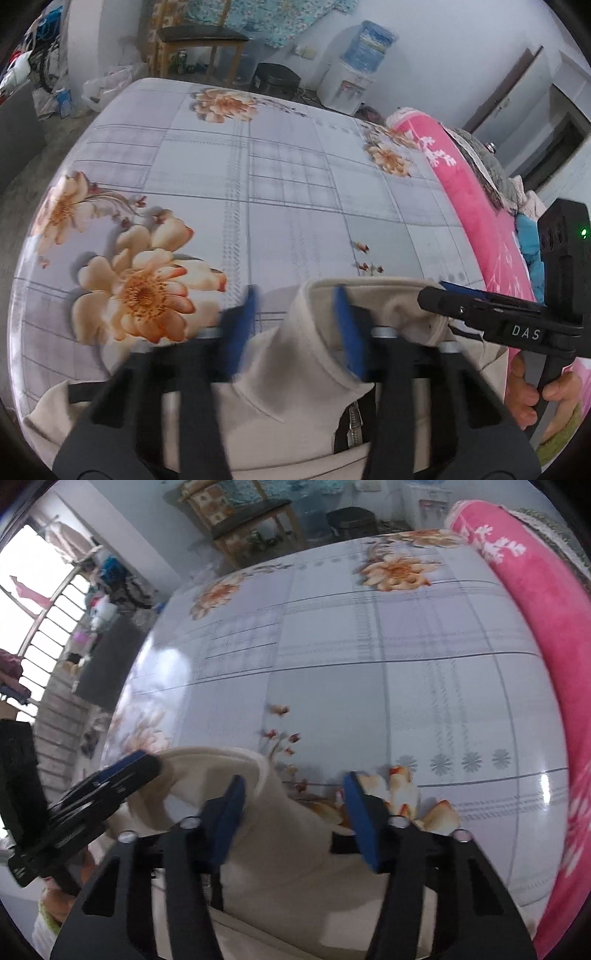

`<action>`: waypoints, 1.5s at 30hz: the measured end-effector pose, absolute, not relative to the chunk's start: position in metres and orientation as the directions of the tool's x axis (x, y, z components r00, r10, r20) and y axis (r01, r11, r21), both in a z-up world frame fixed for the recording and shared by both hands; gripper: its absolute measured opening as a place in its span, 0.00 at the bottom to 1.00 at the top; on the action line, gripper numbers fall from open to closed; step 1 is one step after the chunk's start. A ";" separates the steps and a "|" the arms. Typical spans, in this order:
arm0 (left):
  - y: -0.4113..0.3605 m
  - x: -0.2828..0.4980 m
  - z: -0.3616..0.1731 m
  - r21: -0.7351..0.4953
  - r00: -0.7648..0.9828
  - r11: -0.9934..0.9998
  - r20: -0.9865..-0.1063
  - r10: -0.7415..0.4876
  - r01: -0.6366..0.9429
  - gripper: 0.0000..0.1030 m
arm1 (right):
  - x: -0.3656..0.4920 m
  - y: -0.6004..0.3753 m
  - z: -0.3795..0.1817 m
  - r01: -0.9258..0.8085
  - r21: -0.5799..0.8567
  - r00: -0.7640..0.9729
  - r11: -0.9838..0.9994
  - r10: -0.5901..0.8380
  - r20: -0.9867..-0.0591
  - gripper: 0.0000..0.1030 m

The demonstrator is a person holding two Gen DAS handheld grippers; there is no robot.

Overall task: Fold large clothes
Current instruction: 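Close both tools on the collar edge of the folded jacket, then lift the collar half with both tools and fold it over onto the hem half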

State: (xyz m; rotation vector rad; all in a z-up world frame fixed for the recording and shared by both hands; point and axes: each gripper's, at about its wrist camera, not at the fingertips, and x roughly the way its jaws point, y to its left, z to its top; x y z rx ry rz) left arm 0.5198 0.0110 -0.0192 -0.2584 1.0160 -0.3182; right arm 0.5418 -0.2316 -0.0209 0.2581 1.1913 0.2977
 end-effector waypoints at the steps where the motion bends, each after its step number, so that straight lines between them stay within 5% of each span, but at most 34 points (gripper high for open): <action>1: 0.009 0.517 -0.017 -0.342 0.491 0.928 -0.789 -0.369 0.148 0.18 | 0.539 -0.231 -0.019 -0.101 0.351 0.342 0.931 0.364 -0.866 0.27; 2: 0.008 0.512 -0.013 -0.330 0.501 0.931 -0.786 -0.363 0.158 0.14 | 0.536 -0.230 -0.015 -0.114 0.350 0.350 0.930 0.367 -0.862 0.19; 5: 0.002 0.491 0.006 -0.278 0.536 0.935 -0.767 -0.353 0.219 0.11 | 0.518 -0.225 0.003 -0.169 0.305 0.380 0.937 0.348 -0.857 0.14; 16: 0.000 0.364 0.040 -0.148 0.523 0.904 -0.774 -0.358 0.401 0.12 | 0.386 -0.214 0.029 -0.351 0.099 0.433 0.931 0.256 -0.865 0.10; 22: 0.010 0.322 -0.001 -0.150 0.409 0.896 -0.850 -0.333 0.418 0.22 | 0.339 -0.220 -0.011 -0.386 -0.007 0.371 0.922 0.149 -0.917 0.26; 26: 0.035 0.298 0.021 -0.228 0.443 0.865 -0.784 -0.435 0.447 0.23 | 0.317 -0.237 0.014 -0.396 -0.002 0.413 0.918 0.176 -0.894 0.30; 31: 0.035 0.307 0.050 -0.253 0.530 0.869 -0.709 -0.465 0.425 0.24 | 0.323 -0.237 0.056 -0.380 0.093 0.497 0.920 0.288 -0.818 0.30; 38: -0.012 0.358 -0.013 -0.110 0.483 0.945 -0.838 -0.255 0.308 0.24 | 0.366 -0.172 -0.003 -0.387 0.049 0.449 0.921 0.235 -0.862 0.30; 45: 0.003 0.347 -0.013 -0.141 0.480 0.928 -0.824 -0.303 0.343 0.26 | 0.361 -0.178 -0.020 -0.368 0.029 0.425 0.929 0.196 -0.884 0.30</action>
